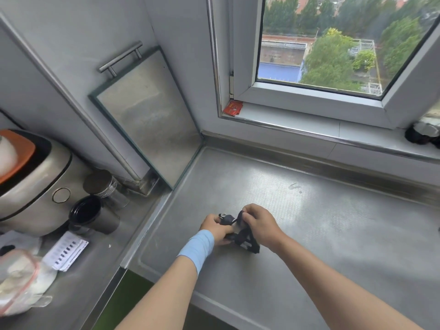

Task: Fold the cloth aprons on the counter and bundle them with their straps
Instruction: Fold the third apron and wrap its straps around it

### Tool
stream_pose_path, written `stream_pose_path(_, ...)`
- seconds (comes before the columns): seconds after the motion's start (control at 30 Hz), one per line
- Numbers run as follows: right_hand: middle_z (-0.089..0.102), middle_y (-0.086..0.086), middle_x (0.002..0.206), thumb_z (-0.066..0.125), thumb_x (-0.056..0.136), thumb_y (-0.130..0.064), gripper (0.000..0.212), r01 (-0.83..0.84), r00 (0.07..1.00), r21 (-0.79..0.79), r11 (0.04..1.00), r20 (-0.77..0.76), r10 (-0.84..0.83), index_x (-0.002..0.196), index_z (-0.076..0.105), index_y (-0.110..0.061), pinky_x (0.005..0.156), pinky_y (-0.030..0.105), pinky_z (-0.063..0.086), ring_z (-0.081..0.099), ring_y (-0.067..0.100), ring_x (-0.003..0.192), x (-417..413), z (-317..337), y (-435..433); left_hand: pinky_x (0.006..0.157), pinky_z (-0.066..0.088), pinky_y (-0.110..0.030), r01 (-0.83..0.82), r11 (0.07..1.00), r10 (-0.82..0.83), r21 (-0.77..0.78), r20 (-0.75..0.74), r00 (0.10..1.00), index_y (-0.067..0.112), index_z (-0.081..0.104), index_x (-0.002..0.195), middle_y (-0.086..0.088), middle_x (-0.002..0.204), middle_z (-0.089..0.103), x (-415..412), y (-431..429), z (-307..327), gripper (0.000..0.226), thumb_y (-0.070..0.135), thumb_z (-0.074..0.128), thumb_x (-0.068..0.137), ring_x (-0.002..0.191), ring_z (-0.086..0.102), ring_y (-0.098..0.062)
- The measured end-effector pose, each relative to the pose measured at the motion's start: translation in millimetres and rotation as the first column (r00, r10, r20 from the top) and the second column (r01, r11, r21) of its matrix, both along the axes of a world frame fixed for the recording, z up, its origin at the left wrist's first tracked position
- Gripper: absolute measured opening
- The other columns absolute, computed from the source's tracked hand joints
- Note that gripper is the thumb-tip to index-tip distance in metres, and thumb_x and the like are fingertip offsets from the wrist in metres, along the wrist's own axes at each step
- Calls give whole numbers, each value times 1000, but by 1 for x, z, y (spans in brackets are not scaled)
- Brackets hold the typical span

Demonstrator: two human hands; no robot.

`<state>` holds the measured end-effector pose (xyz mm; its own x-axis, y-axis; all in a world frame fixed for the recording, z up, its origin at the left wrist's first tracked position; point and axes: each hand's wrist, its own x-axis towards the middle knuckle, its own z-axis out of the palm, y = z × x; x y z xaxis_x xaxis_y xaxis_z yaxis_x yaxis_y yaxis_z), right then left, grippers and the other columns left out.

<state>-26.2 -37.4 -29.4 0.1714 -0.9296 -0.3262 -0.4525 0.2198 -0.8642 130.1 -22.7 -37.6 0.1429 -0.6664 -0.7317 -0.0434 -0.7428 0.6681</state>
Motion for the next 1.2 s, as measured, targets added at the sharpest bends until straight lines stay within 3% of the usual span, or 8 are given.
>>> stream_pose_path(0.17,63,0,68,49,92,-11,21,132,990,-42,990,48,-130,73,59,-11,64,28,44,54,11,63,28,40,8,64,59,-38,165,971,-180,-172,-79,980,33,36,127,-15,114,51,33,16,35,76,0,77,71,91,61,-30)
stream_pose_path(0.33,62,5,65,52,91,-17,28,94,996,-163,982,23,-91,65,58,-11,65,39,51,56,17,62,65,108,4,75,60,-40,315,902,-351,-294,-79,933,25,63,108,-13,116,60,66,19,100,36,6,74,80,90,67,-29)
stream_pose_path(0.43,58,-4,62,56,93,-16,27,113,993,-229,967,71,-99,66,59,-16,58,28,46,52,11,58,85,153,-4,69,60,-38,253,901,-271,-352,-1,963,11,61,97,-14,100,64,81,9,141,31,37,71,83,88,64,-28)
stream_pose_path(0.53,60,-10,63,62,92,-19,22,131,990,-304,943,84,-111,70,65,-19,60,22,44,51,6,59,100,194,-19,59,58,-32,217,858,-165,-466,151,975,16,59,76,-6,80,64,89,-3,179,33,46,69,84,77,63,-24)
stream_pose_path(0.73,63,-1,63,67,89,-22,22,35,998,-427,903,-32,-54,69,69,-14,57,23,43,50,10,56,110,286,-52,64,52,-14,289,710,-299,-643,97,949,14,62,100,-3,89,68,108,-33,268,14,10,68,89,84,64,-18)
stream_pose_path(0.9,73,3,77,70,88,-25,14,70,993,-553,830,-38,-109,84,76,-13,63,24,49,60,9,64,115,355,-84,92,55,-42,232,743,-356,-627,-78,931,18,69,113,-8,104,73,112,-70,339,26,27,70,88,104,67,-28)
stream_pose_path(1.0,73,-3,78,70,88,-26,12,80,992,-622,779,-24,-121,87,77,-17,66,24,53,64,8,69,119,395,-108,98,48,-55,158,795,-354,-585,-238,904,13,67,122,-15,115,69,112,-99,381,65,53,78,72,110,65,-35)
stream_pose_path(1.2,73,-1,83,68,91,-24,13,79,994,-717,693,6,-107,89,77,-15,67,22,52,66,12,76,127,476,-157,85,57,-47,-30,604,-20,-797,-52,998,20,75,80,-7,87,75,111,-155,453,16,32,82,72,88,71,-30)
